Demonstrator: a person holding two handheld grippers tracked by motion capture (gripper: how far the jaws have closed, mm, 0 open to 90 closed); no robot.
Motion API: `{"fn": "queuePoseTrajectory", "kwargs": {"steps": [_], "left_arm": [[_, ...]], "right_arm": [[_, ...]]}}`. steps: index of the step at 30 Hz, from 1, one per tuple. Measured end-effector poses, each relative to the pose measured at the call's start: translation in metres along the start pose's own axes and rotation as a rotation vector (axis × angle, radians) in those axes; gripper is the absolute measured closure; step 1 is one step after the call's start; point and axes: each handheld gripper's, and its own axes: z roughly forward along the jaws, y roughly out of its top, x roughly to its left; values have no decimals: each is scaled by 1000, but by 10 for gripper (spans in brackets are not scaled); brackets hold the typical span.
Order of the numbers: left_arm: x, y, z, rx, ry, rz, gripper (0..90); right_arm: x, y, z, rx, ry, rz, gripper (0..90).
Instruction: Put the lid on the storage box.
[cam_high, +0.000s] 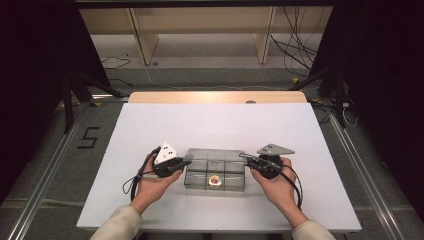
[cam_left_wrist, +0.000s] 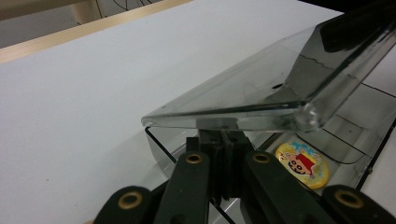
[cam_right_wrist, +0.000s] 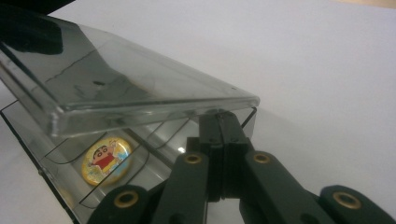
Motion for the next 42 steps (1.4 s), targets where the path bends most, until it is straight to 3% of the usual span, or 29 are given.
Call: {"fn": "queuePoseTrajectory", "kwargs": {"steps": [42], "left_arm": [[-5,-6,-7,0,-9,8,894]], "right_arm": [[8,-5,-7,-6,16,-14,900]]}}
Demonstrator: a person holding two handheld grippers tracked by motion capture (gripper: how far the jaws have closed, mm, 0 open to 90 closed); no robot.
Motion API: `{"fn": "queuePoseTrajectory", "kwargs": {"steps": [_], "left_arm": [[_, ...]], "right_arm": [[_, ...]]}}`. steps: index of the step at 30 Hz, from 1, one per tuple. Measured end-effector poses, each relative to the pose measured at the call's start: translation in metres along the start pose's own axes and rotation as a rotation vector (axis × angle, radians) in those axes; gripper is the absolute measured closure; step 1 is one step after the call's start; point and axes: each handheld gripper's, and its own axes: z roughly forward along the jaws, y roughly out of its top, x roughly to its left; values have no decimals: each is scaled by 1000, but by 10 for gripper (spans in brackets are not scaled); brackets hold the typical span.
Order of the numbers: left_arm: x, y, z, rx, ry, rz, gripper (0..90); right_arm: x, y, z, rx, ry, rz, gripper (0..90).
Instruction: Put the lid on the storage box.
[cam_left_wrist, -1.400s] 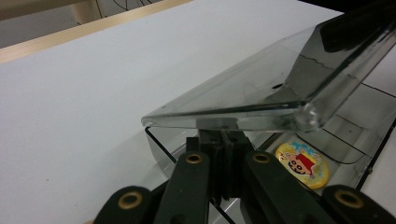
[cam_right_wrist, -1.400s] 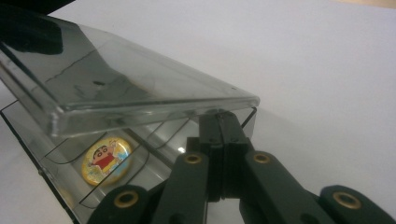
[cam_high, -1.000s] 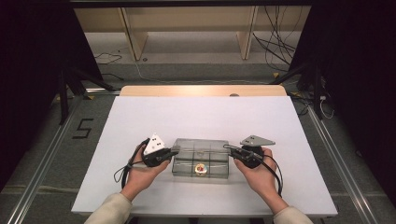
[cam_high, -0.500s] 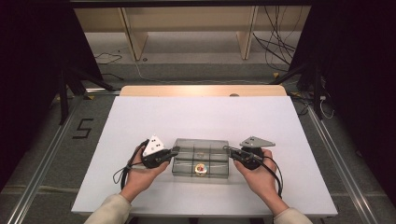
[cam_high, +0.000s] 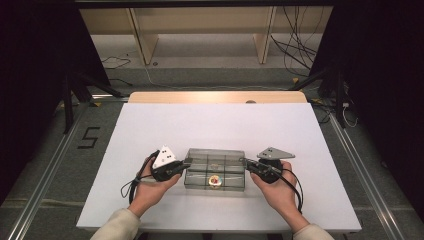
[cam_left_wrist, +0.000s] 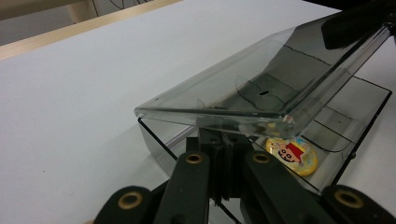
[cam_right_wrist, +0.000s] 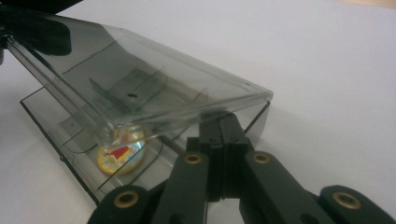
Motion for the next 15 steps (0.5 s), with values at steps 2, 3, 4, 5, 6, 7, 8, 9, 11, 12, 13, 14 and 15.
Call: {"fn": "queuePoseTrajectory", "kwargs": {"steps": [2,3,4,5,6,7,8,9,11,12,13,14,15], "left_arm": [[0,0,0,0,-1,0,894],[0,0,0,1,-2,1,894],[0,0,0,2,-2,2,894],[0,0,-1,3,-2,4,894],[0,-1,-1,1,-2,3,894],[-1,-1,-1,1,-3,2,894],[-1,-1,-1,1,-2,3,894],[-1,-1,-2,1,-3,3,894],[-1,-1,-2,0,-4,-2,894],[-1,-1,-2,0,-4,1,894],[-1,-2,-2,3,-4,3,894],[-1,-2,-3,3,-4,5,894],[-1,-2,-3,3,-3,6,894]], "right_arm": [[0,0,0,1,0,-2,900],[1,0,-1,0,1,-3,900],[1,0,-1,-1,1,-4,900],[1,0,-1,0,2,-3,900],[2,0,-1,-1,1,-3,900],[2,-1,-1,-2,1,-5,900],[2,-1,-2,-1,1,-6,900],[2,-1,-2,-1,3,-6,900],[2,-1,-2,-3,3,-8,900],[3,-1,-3,-3,2,-8,900],[3,-1,-3,-6,2,-8,900],[3,-2,-3,-6,3,-9,900],[3,-2,-3,-5,3,-7,900]]}}
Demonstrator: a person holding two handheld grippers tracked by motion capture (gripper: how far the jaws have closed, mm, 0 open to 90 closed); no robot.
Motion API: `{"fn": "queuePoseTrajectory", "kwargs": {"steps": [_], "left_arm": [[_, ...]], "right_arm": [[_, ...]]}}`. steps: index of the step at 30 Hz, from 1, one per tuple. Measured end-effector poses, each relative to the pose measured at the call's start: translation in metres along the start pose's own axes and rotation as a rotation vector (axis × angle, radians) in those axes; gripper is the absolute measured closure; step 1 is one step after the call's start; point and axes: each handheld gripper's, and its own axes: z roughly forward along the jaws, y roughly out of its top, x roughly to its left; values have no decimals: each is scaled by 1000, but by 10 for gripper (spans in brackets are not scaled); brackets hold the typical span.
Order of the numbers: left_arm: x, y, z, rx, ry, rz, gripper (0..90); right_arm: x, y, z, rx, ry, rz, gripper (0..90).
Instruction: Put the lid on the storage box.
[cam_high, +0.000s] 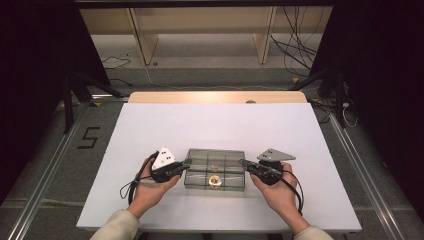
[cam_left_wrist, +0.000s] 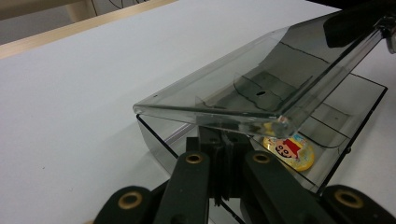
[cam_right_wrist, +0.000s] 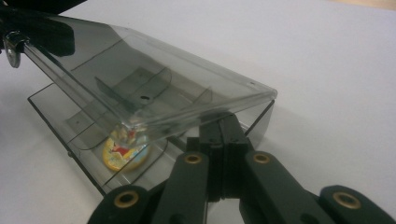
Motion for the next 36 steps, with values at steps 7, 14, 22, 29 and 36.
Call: {"fn": "queuePoseTrajectory", "kwargs": {"steps": [7,14,22,29,36], "left_arm": [[-1,-1,-2,0,1,2,894],[-1,-3,-3,4,-2,4,894],[-2,-5,-6,6,-3,4,894],[-2,-6,-7,9,-6,6,894],[-3,-7,-9,8,-7,8,894]], "right_arm": [[1,-1,-2,0,3,-4,900],[2,-3,-3,0,4,-6,900],[4,-4,-5,4,9,-9,900],[5,-6,-6,6,10,-9,900],[6,-7,-7,5,10,-11,900]]}}
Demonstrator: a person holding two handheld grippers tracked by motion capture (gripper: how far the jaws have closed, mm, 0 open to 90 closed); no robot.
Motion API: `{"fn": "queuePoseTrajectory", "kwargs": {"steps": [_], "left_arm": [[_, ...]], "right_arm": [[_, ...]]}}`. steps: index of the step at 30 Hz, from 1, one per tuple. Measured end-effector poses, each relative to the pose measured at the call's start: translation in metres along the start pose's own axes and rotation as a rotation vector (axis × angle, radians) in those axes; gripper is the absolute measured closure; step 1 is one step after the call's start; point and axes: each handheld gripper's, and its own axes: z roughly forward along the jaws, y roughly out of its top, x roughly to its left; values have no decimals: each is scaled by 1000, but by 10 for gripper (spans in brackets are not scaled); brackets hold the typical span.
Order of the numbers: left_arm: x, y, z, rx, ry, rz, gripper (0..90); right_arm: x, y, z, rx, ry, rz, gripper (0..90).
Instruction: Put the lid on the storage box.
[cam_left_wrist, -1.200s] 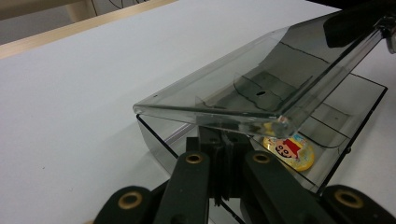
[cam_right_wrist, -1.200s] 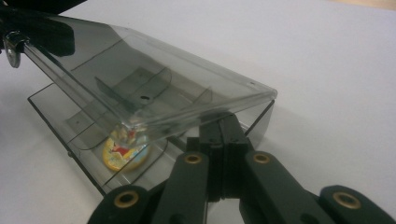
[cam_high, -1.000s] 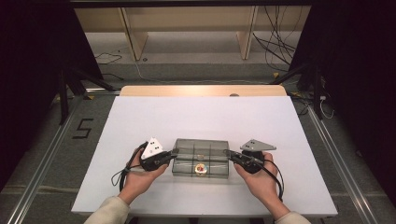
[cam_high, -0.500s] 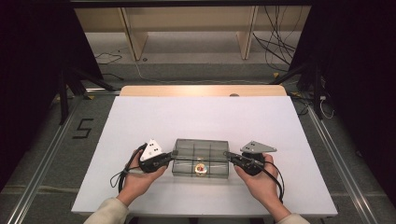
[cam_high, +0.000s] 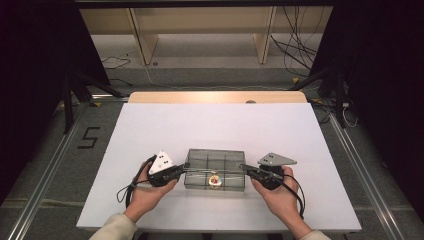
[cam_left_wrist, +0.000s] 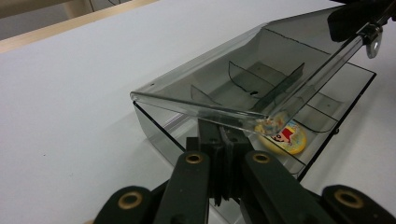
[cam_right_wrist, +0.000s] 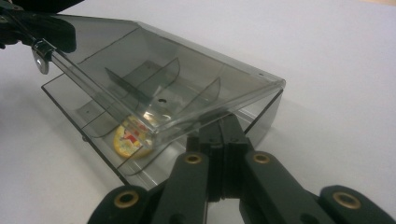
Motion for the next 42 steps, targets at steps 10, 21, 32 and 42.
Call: {"fn": "queuePoseTrajectory", "kwargs": {"steps": [10,21,32,42], "left_arm": [[-2,-2,-2,1,-6,0,894],[-3,-4,-4,6,-12,6,894],[-7,-6,-5,8,-19,7,894],[-7,-7,-7,9,-21,10,894]], "right_arm": [[2,-2,-1,2,7,-6,900],[4,-4,-3,10,11,-4,900],[5,-7,-4,13,12,-9,900],[6,-8,-5,13,14,-10,900]]}}
